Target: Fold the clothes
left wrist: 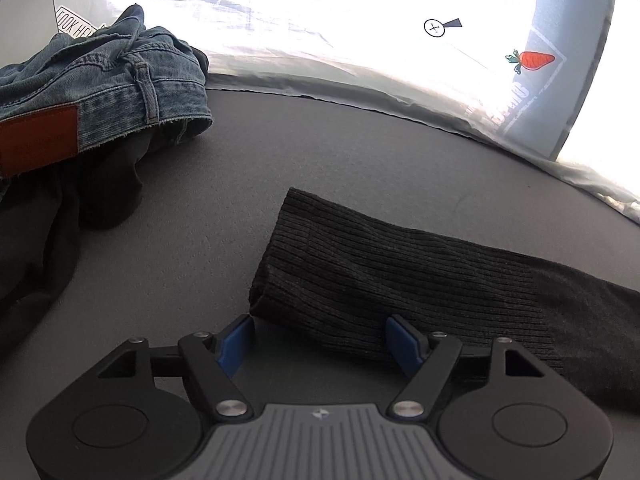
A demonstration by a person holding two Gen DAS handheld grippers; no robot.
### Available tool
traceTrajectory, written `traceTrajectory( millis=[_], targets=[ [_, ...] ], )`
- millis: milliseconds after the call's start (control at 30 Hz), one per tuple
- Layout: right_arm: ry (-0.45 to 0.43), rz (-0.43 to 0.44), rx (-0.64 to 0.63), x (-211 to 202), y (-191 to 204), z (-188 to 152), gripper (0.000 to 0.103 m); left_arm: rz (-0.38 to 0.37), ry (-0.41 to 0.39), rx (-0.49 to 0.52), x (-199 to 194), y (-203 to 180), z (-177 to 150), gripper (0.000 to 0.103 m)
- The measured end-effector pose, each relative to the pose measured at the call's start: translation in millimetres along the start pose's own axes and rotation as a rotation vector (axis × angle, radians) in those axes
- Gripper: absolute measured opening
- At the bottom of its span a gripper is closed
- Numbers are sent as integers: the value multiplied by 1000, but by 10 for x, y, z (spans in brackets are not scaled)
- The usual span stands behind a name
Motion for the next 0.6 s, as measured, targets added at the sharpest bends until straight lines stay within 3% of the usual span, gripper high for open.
traceTrajectory(
  millis=[133, 233, 300, 367, 467, 600],
  targets=[
    [53, -15, -7, -90, -4, -67, 87, -8, 14, -45, -32, 47, -14, 73],
    [24, 37, 151, -180, -157, 54, 84, -24, 26, -137, -97, 137, -55, 73],
    [2, 72, 237, -216, -244, 148, 71, -36, 26, -184, -139, 191, -82, 73],
    [-19, 126, 334, -169, -325, 314, 32, -25, 20, -189, -158, 219, -76, 73],
    [-26, 192, 422, -17, -328, 504, 26, 0, 12, -187, -175, 254, -50, 73],
    [16, 211, 401, 228, -125, 516, 25, 21, 12, -204, -160, 318, -24, 73]
  ],
)
Point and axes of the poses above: each gripper's, at about its wrist camera, not at the fingertips, and x roughly the way its jaws point, y to its left, z to its top, the point moved 7 cm from there along x, roughly the way its jaws point, and after that the axes turned 12 degrees about x, right-handed, at the moved point
